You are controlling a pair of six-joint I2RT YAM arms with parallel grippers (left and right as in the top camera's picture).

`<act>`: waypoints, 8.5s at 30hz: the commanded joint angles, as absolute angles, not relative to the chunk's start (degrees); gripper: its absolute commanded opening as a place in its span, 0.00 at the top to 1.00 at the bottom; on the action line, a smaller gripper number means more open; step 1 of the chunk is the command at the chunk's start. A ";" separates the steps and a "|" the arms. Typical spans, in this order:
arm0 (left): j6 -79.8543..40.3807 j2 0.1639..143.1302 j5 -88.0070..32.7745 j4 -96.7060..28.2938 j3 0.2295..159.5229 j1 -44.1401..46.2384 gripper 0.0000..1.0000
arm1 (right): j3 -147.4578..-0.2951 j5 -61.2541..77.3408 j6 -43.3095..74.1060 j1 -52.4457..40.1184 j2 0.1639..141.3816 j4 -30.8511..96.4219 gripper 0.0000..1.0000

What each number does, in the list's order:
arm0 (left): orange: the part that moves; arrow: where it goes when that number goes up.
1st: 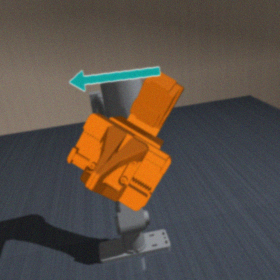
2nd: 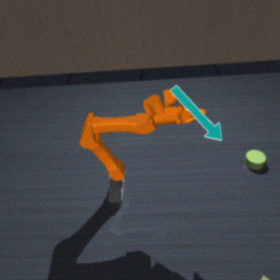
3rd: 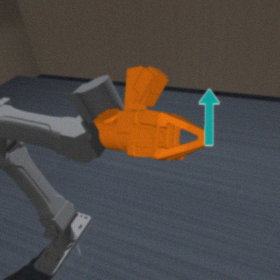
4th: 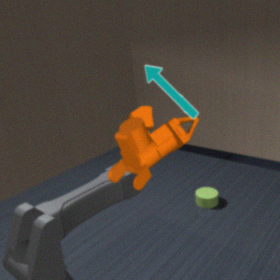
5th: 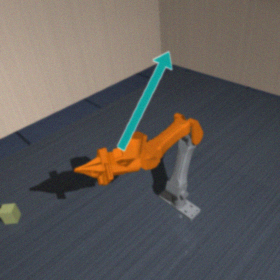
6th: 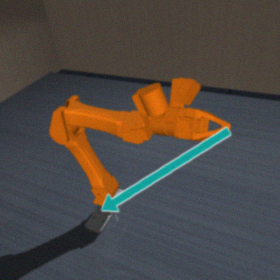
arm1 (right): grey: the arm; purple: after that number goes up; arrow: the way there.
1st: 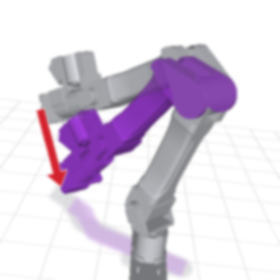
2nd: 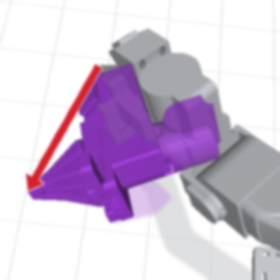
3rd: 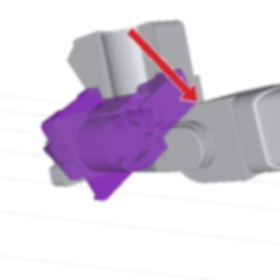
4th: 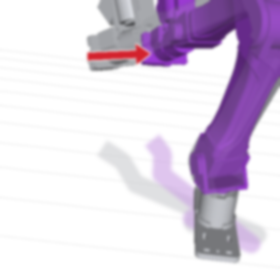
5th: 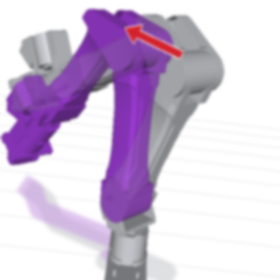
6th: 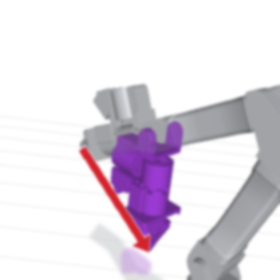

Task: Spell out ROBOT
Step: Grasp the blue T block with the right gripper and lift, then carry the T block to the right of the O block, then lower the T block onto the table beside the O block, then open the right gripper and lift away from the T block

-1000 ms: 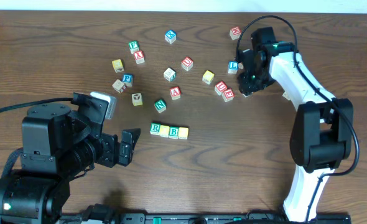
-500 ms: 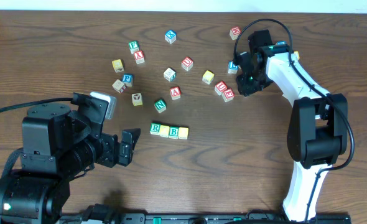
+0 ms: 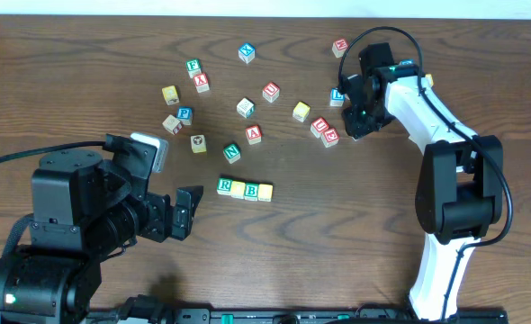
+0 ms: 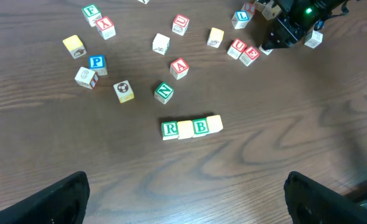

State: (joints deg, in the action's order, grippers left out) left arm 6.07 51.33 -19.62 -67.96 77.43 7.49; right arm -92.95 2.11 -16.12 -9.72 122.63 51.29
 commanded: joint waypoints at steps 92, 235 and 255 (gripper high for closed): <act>6.42 51.22 -20.32 -68.12 77.58 7.14 0.02 | -71.57 -12.51 45.76 -45.12 105.34 48.27 0.96; 6.42 51.22 -20.32 -68.12 77.58 7.14 0.02 | -63.29 -22.59 45.52 -44.40 108.33 25.06 0.53; 6.42 51.22 -20.32 -68.12 77.58 7.14 0.02 | -63.29 -11.62 44.73 -40.12 108.33 38.76 0.94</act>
State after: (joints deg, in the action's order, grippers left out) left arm 6.07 51.33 -19.62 -67.96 77.43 7.49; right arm -63.55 -15.49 44.51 -39.72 107.55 37.04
